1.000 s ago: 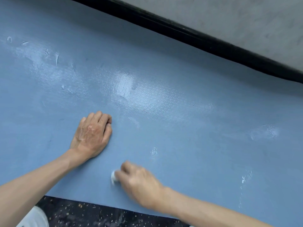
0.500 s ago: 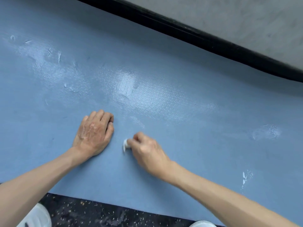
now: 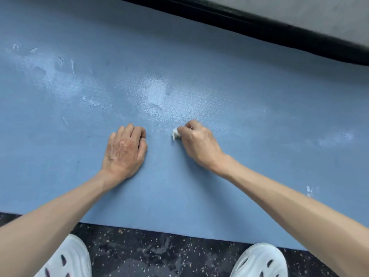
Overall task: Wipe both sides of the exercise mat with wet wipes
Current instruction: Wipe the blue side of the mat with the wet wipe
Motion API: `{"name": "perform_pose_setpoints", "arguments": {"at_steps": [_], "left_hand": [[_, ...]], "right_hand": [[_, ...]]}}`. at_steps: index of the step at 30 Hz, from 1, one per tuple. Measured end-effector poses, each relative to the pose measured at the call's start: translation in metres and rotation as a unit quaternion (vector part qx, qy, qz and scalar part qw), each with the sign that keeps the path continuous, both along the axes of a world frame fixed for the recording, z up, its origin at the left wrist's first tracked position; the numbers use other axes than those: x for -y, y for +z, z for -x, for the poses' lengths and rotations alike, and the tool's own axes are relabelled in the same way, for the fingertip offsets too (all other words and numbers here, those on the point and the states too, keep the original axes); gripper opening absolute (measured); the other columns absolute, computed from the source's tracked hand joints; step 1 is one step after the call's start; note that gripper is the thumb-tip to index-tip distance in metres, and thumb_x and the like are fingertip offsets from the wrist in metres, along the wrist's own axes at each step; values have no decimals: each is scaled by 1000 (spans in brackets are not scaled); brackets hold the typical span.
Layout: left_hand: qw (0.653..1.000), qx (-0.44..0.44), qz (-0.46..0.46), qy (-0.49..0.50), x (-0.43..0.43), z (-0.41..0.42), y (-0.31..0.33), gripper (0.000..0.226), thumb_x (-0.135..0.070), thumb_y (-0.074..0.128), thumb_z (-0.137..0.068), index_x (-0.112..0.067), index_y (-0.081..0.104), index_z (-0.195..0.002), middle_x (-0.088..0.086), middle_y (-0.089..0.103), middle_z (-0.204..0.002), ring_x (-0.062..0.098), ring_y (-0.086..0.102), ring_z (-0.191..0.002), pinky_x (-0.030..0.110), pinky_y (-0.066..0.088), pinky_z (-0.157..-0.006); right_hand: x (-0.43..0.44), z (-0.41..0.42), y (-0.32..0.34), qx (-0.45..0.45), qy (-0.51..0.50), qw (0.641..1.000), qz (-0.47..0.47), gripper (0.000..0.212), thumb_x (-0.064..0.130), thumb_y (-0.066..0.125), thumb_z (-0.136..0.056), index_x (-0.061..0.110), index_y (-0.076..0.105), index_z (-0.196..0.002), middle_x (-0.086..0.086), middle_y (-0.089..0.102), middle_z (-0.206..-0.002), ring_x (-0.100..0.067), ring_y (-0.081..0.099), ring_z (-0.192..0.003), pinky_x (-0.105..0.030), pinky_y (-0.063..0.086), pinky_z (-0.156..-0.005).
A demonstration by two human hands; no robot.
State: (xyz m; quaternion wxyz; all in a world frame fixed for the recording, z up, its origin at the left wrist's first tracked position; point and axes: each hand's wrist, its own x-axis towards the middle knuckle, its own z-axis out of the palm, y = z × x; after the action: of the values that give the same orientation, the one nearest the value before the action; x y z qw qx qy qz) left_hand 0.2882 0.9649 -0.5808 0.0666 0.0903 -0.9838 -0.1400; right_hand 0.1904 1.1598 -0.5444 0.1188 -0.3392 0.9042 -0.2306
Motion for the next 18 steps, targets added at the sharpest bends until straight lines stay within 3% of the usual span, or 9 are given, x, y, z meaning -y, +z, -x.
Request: {"name": "perform_pose_setpoints", "arguments": {"at_steps": [4,7,9,12,15,18], "left_hand": [[1000,-1,0,-6,-1,0,1,22,-27,37,-90,-13,55,-91,8,51,-84,32,49,-77,45,37,-67],[1000,0,-1,0,-1,-1,0,23,-27,36,-90,-13,54,-91,9,51,-84,32,48,-78,45,36,-68],[1000,-2,3,1,-1,-3,0,23,-27,36,-90,-12,54,-91,9,51,-84,32,48,-78,45,36,-68],[1000,-2,12,-4,-1,-3,-1,23,-26,37,-90,-11,55,-92,11,51,-85,32,48,-78,44,36,-68],[1000,-10,-5,-14,0,-3,0,23,-25,37,-89,-11,55,-91,11,52,-86,32,48,-79,44,38,-68],[997,-16,-27,-70,-2,0,3,22,-21,39,-86,-12,58,-91,9,55,-87,32,52,-81,42,40,-69]], "right_hand": [[-25,-71,-2,63,106,992,20,26,19,37,-89,22,60,-100,-9,47,-84,-20,37,-63,-28,33,-56],[-40,-109,1,128,194,972,14,25,20,36,-92,18,59,-102,-9,46,-87,-18,35,-64,-29,32,-55],[-36,-97,0,119,216,969,8,26,18,39,-89,15,62,-101,-10,48,-87,-21,39,-63,-31,38,-51],[-15,-53,-3,55,97,993,33,30,19,40,-86,18,67,-98,-11,51,-86,-28,52,-66,-34,45,-57],[3,-28,-2,17,-35,999,16,28,8,45,-88,13,70,-100,-14,54,-90,-35,57,-71,-37,49,-62],[-5,-57,-1,7,22,999,28,31,18,38,-88,14,67,-99,-12,49,-83,-28,48,-62,-32,44,-55]]}}
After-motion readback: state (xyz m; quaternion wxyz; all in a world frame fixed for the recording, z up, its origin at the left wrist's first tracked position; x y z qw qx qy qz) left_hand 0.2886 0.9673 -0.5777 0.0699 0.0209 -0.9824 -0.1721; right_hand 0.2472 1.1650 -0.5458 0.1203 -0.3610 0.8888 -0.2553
